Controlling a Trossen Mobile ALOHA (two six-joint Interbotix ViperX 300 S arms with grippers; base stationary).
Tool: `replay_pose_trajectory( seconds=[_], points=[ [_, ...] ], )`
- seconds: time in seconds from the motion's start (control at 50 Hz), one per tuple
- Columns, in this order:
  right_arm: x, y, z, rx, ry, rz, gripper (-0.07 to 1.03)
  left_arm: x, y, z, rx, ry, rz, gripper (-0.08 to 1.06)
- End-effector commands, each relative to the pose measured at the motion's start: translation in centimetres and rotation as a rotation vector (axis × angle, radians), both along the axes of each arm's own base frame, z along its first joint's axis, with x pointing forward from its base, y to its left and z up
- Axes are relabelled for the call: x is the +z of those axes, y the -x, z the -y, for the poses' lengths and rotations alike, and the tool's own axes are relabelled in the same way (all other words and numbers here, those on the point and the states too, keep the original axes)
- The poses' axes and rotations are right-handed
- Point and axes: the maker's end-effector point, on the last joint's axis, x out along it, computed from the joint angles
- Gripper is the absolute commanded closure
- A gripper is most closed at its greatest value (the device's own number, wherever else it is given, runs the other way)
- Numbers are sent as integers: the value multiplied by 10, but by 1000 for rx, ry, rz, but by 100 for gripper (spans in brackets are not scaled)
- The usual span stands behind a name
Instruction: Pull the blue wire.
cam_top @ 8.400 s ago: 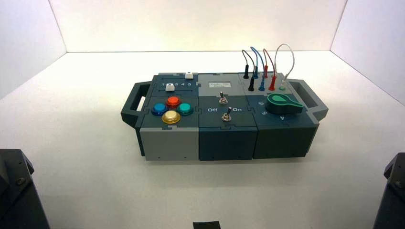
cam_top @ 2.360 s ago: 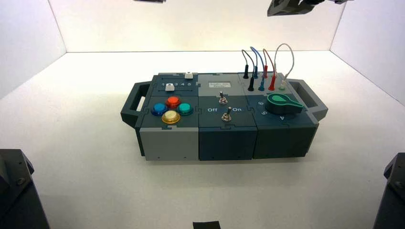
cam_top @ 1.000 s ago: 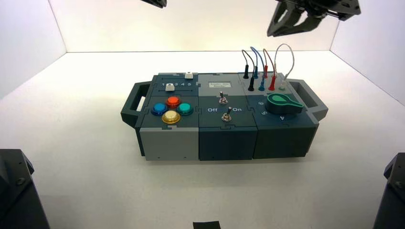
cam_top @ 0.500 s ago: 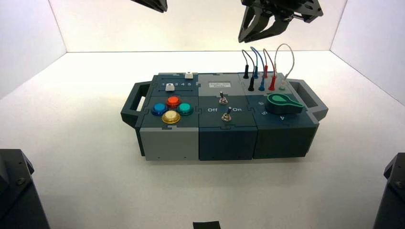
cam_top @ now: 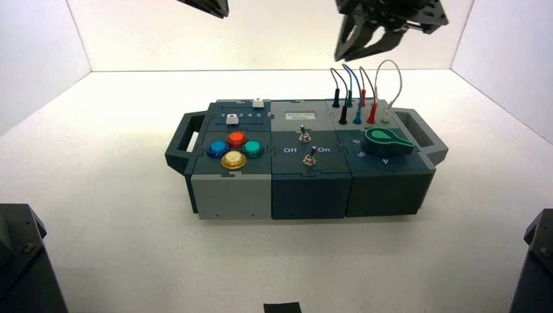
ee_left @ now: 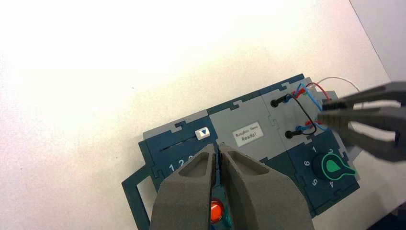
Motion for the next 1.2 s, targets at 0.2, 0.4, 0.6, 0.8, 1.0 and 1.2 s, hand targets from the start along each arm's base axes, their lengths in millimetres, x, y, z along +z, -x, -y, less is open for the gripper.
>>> replay_pose_trajectory(
  seconds=[0.2, 0.4, 0.6, 0.8, 1.0, 1.2],
  points=[
    [10, -11, 1, -11, -8, 36, 74, 13, -5, 5, -8, 17, 35, 94],
    [5, -12, 0, -10, 0, 24, 74, 15, -5, 5, -8, 19, 39, 94],
    [-5, -12, 0, -10, 14, -3, 74, 15, -4, 4, -7, 20, 38, 94],
    [-4, -14, 0, -11, 12, 3, 82, 15, -4, 4, -7, 20, 38, 94],
    [4, -15, 0, -3, 9, 39, 98, 17, -5, 5, -8, 22, 43, 94],
    [17, -17, 0, 11, 9, 78, 98, 18, -6, 5, -7, 24, 45, 94]
  ],
)
